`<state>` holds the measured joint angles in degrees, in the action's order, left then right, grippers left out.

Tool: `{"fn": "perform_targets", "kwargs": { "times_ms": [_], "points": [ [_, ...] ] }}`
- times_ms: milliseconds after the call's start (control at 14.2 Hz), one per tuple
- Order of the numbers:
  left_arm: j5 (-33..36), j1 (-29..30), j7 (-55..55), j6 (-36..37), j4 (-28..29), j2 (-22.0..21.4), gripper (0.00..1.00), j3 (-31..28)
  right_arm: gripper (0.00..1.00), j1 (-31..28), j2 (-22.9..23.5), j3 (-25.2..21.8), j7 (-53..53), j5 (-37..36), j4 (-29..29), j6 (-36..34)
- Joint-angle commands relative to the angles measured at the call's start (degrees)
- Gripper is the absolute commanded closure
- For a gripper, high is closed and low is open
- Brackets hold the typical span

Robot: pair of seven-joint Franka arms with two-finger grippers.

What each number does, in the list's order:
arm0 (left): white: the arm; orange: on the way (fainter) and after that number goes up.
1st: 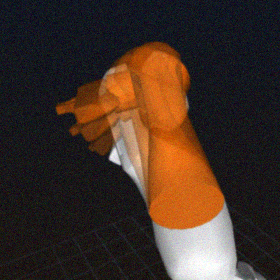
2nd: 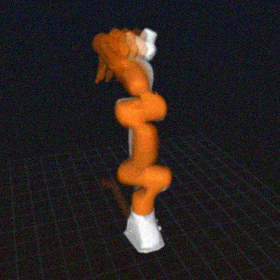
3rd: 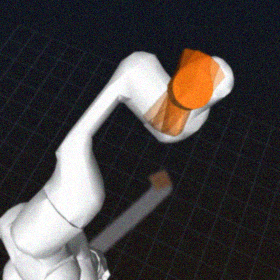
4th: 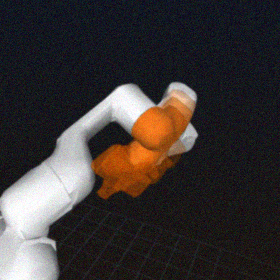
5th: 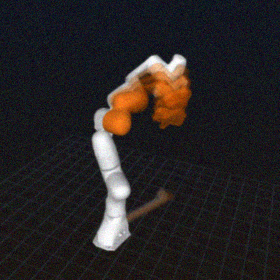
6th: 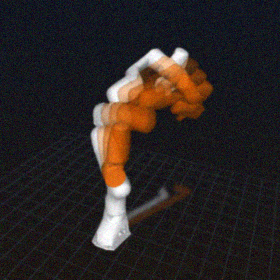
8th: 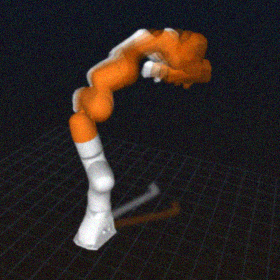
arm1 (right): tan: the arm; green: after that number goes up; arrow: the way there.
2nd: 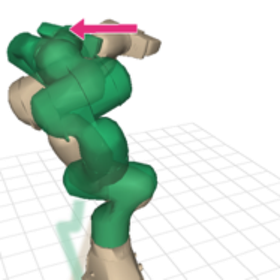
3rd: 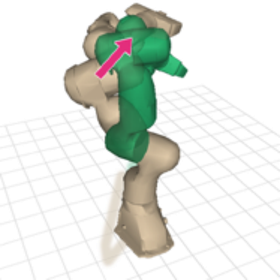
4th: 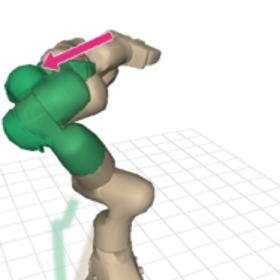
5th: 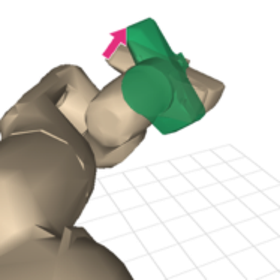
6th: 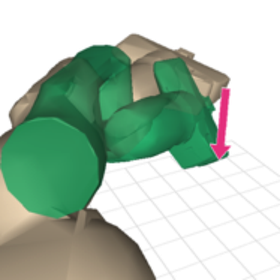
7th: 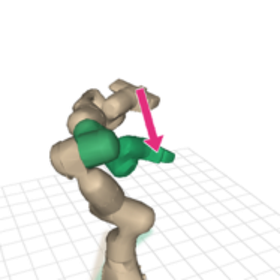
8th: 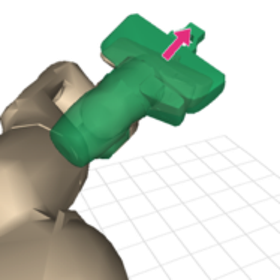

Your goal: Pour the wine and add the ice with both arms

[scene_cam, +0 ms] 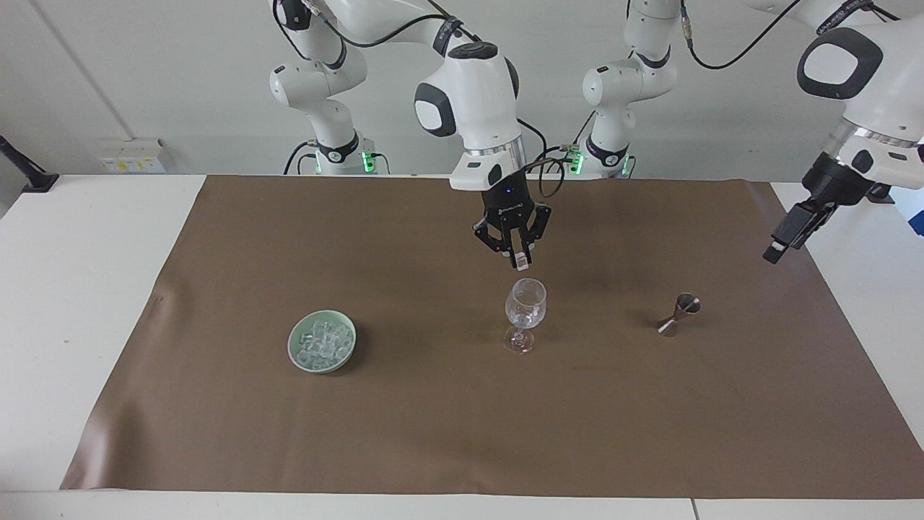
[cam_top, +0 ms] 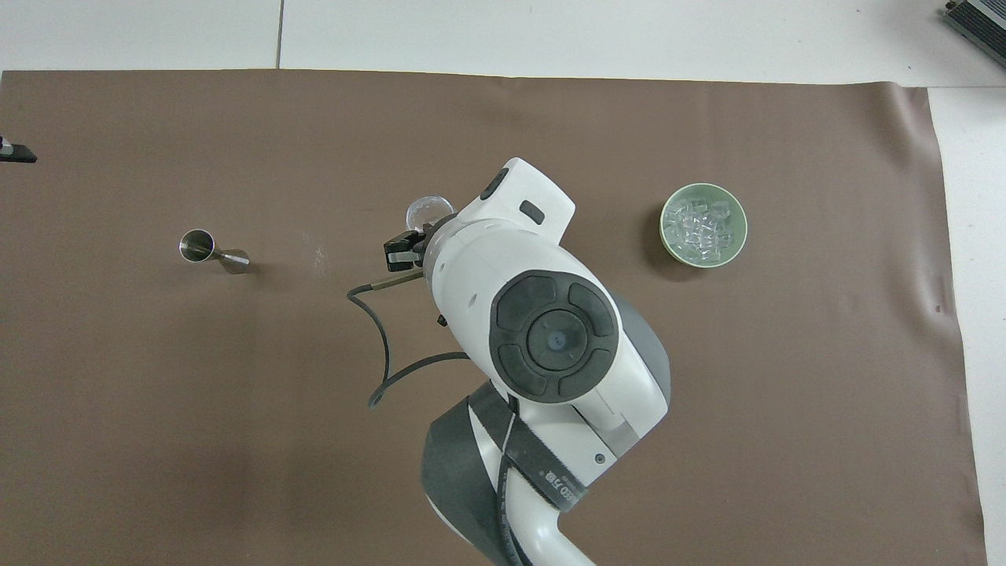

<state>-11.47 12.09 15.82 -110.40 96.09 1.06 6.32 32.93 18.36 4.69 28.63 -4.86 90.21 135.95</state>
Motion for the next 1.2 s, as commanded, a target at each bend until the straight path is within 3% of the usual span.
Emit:
{"fn": "perform_targets", "kwargs": {
  "times_ms": [0, 424, 777, 1130],
  "points": [
    [3.4, -2.8, -8.5, 5.6, -2.7, -0.2, 0.0, -1.2, 0.96, -0.6, 2.2, 0.5, -1.3, -0.1, -1.4, 2.0],
    [10.5, -6.5, -16.8, 15.3, -2.7, -3.2, 0.0, -0.6, 0.96, -0.8, 4.4, 0.5, -1.3, -0.1, -4.1, 2.1],
    [11.1, -7.3, -21.2, 21.9, -1.5, -5.8, 0.0, 0.0, 0.95, -0.8, 6.5, 0.5, -0.9, -0.2, -4.6, 4.7],
    [11.1, -7.3, -21.0, 18.9, 1.2, -7.2, 0.0, 2.6, 0.9, -0.8, 6.4, 0.4, -1.2, -0.1, -4.6, 4.7]
  ]
}}
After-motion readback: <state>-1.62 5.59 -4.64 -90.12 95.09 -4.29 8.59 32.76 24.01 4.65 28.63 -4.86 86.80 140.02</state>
